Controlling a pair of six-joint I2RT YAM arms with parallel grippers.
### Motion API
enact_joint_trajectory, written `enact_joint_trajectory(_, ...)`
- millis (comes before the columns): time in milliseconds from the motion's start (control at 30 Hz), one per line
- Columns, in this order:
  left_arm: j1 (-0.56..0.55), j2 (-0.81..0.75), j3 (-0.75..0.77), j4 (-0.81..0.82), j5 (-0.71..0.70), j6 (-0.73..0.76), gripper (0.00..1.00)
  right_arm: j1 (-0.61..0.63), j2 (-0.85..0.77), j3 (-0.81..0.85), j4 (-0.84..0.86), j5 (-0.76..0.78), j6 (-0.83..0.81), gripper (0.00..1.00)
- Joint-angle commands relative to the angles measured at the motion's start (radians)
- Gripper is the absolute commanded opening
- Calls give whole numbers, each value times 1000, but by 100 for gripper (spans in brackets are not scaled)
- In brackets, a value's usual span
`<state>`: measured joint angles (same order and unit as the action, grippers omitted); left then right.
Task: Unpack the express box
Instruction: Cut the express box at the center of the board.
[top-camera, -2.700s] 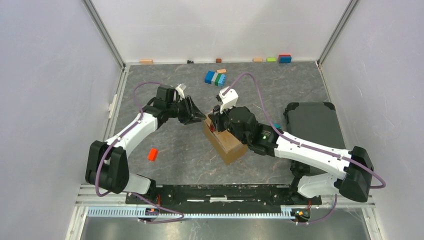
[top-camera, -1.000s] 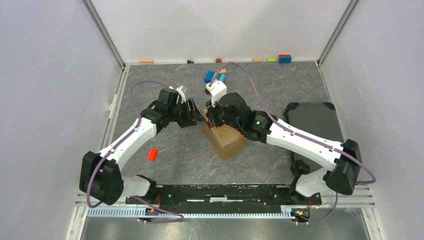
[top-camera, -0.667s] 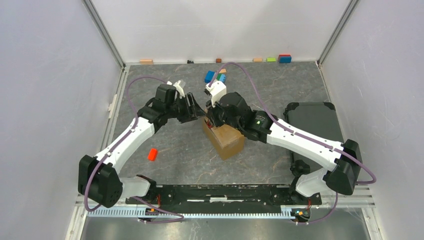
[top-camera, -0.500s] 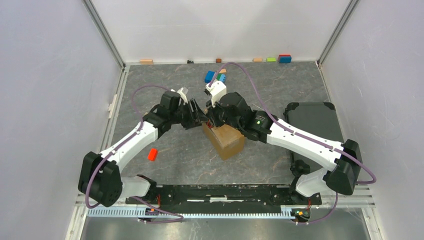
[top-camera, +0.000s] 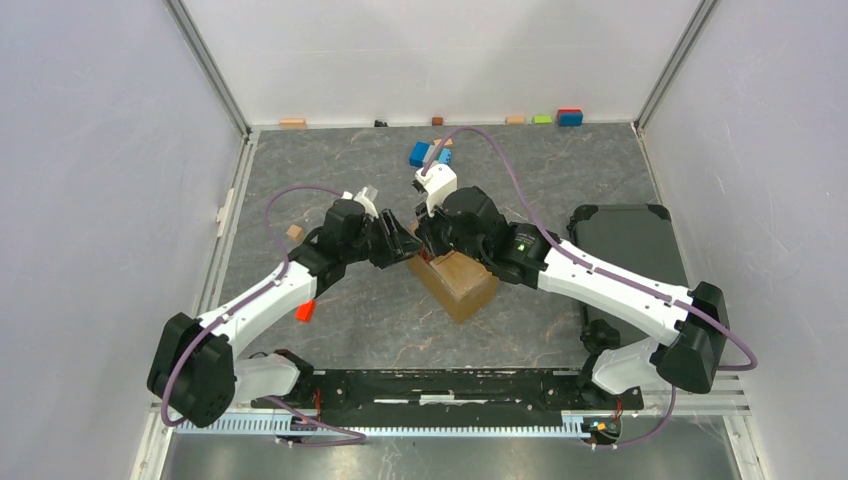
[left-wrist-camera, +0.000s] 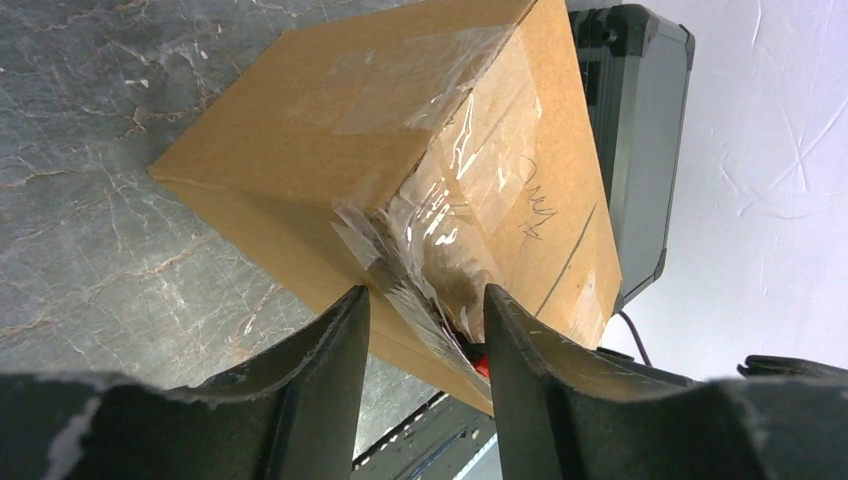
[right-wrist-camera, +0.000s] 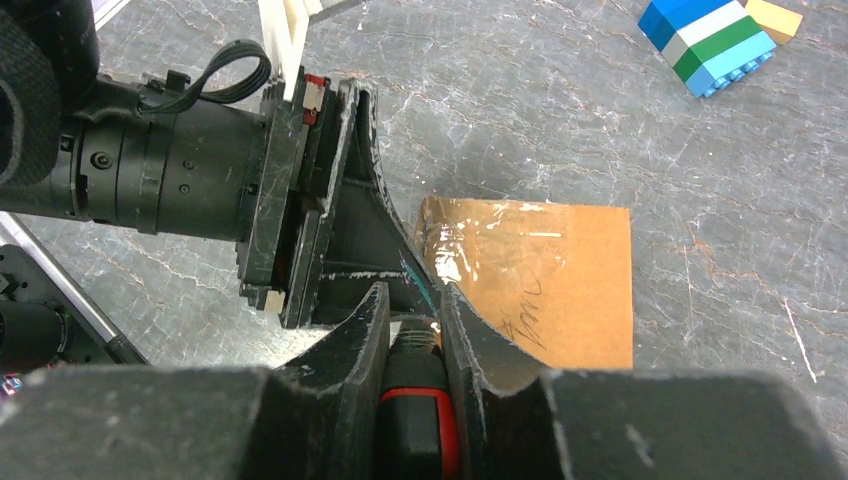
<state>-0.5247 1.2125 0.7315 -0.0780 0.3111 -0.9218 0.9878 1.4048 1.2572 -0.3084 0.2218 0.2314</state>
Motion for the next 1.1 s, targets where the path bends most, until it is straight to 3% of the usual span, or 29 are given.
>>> enact_joint_trajectory(0,-41,-21,15,-39,74,73,55,-6,6,13,-4,32,-9,0)
enact_joint_trajectory(367,-43,1,35,-91,91,183,68,-6,-25,54,-41,42,-37,0)
enact_joint_trajectory(533,-41,8,45,-167,16,228,78,-6,-28,83,-62,46,-47,0)
enact_joint_trajectory(1067,-22,59,7,-154,-16,230,78,-5,-81,123,-142,38,-51,0)
